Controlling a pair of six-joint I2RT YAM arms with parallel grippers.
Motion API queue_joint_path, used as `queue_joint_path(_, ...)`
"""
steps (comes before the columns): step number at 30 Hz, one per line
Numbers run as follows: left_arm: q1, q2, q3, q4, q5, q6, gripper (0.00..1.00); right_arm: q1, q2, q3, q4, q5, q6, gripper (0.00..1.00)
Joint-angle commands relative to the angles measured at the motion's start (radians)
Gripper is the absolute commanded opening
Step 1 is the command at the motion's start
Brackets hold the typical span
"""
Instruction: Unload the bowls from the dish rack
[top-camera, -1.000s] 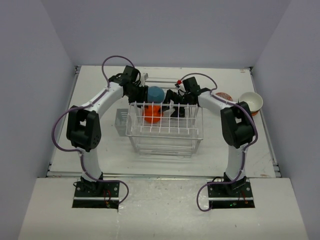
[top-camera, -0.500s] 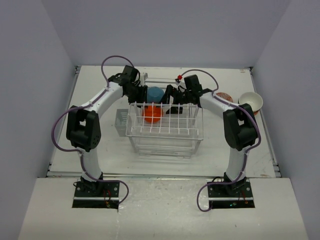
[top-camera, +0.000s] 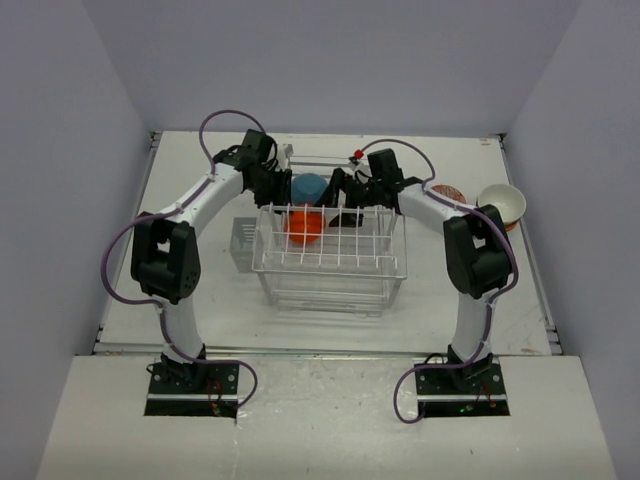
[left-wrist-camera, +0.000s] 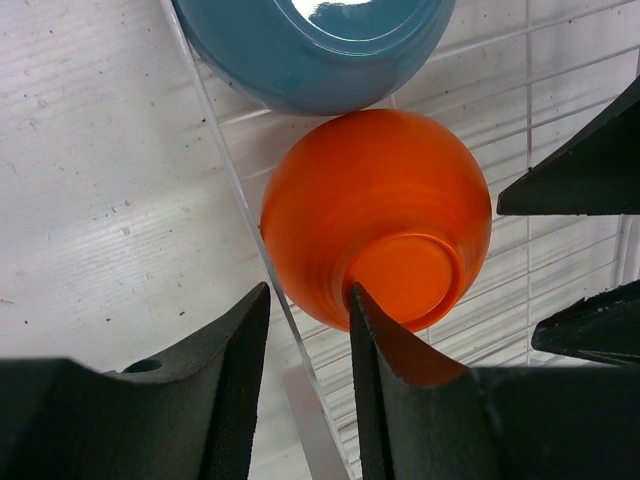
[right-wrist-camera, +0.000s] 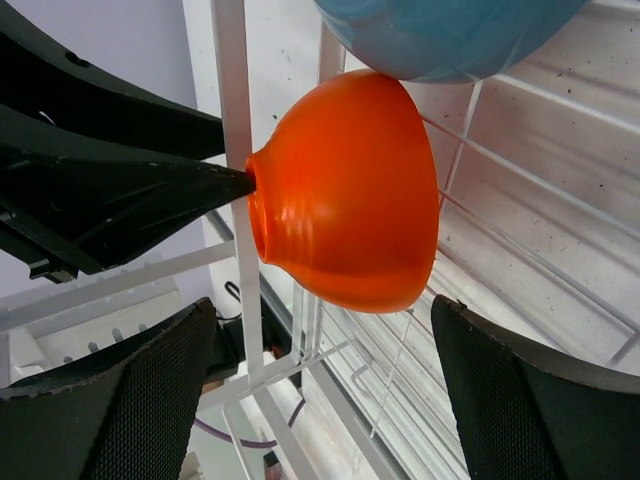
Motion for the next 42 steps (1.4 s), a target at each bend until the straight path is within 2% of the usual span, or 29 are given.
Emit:
queue_joint_path(1, 0.036, -0.005, -0.021, -0.055, -0.1, 0.038, 0.38, 0.003, 0.041, 0.023, 0.051, -0.045, 0.022, 0.88)
queue_joint_path(9, 0.039, -0.005, -0.027, -0.055, -0.099, 0.036, 0.38, 0.011, 0.068, 0.007, 0.121, -0.082, 0.077, 0.88)
queue_joint_path(16, 0.043, -0.007, -0.022, -0.052, -0.094, 0.033, 0.35, 0.015, 0.013, 0.029, 0.005, 0.015, -0.009, 0.88)
queue_joint_path(24, 0.043, -0.007, -0.028, -0.047, -0.091, 0.03, 0.34, 0.015, -0.036, 0.111, -0.076, 0.028, -0.058, 0.88)
queue_joint_path(33, 0.043, -0.007, -0.032, -0.044, -0.087, 0.029, 0.33, 0.014, 0.004, 0.256, -0.176, 0.025, -0.079, 0.89)
queue_joint_path(42, 0.044, -0.011, -0.03, -0.05, -0.09, 0.035, 0.33, 0.017, -0.004, 0.159, -0.119, 0.024, -0.062, 0.89)
